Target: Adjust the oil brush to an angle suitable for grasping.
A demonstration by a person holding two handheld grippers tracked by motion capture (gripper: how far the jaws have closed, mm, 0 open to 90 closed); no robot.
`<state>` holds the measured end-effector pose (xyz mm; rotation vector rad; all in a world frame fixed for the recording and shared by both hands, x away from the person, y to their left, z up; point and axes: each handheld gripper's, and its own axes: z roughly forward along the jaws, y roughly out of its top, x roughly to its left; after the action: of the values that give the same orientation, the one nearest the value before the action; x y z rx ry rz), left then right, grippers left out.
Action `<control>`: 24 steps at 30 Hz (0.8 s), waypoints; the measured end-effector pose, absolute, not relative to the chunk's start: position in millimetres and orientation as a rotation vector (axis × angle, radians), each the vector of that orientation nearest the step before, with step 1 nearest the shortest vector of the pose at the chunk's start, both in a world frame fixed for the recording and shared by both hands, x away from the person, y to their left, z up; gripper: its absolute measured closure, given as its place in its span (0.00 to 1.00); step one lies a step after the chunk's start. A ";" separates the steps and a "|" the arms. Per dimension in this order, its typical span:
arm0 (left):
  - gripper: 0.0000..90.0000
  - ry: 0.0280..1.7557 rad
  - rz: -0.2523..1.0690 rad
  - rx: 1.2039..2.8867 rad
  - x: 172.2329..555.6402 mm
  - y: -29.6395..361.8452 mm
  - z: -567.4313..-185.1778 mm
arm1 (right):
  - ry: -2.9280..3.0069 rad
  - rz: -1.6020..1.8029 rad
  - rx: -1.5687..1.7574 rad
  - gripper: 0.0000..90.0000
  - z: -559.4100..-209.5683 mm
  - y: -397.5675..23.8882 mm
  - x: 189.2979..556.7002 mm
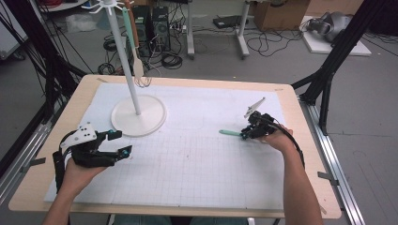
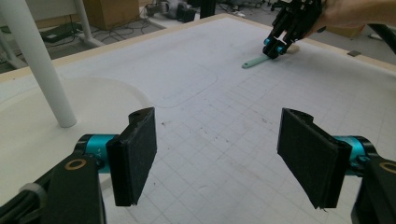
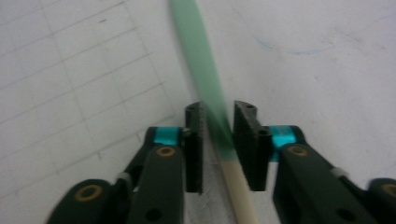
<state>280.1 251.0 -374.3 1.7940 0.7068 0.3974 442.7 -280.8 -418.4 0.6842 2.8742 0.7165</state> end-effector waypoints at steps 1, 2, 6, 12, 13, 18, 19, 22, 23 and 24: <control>0.32 0.707 0.397 1.791 280.0 251.0 -374.2 | 2.874 0.710 0.677 0.84 -418.4 -280.0 442.1; 0.32 0.707 0.396 1.789 280.0 251.0 -374.1 | 2.875 0.710 0.691 0.85 -418.1 -279.5 441.3; 0.32 0.707 0.399 1.793 280.3 252.2 -374.2 | 2.877 0.705 0.680 0.84 -418.3 -278.8 440.9; 0.32 0.701 0.397 1.789 280.4 250.2 -373.2 | 2.870 0.664 0.682 0.86 -417.8 -275.4 439.1; 0.32 0.700 0.398 1.793 280.3 250.0 -373.0 | 2.870 0.661 0.676 0.86 -417.6 -275.1 438.8; 0.32 0.699 0.397 1.797 280.5 250.0 -373.4 | 2.868 0.668 0.678 0.89 -417.3 -274.9 438.4; 0.32 0.698 0.398 1.796 280.5 250.2 -373.4 | 2.866 0.671 0.689 0.90 -417.1 -275.3 438.8; 0.32 0.700 0.399 1.791 280.3 251.0 -372.7 | 2.863 0.664 0.690 0.90 -416.4 -274.3 437.8; 0.32 0.702 0.398 1.788 280.2 251.2 -372.5 | 2.865 0.667 0.699 0.90 -415.7 -274.0 437.1; 0.32 0.700 0.401 1.788 280.5 251.7 -372.3 | 2.872 0.674 0.703 0.90 -414.8 -274.2 436.6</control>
<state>280.5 251.7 -372.3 1.7882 0.7001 0.4014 436.6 -274.2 -414.8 0.7027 2.8723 0.6737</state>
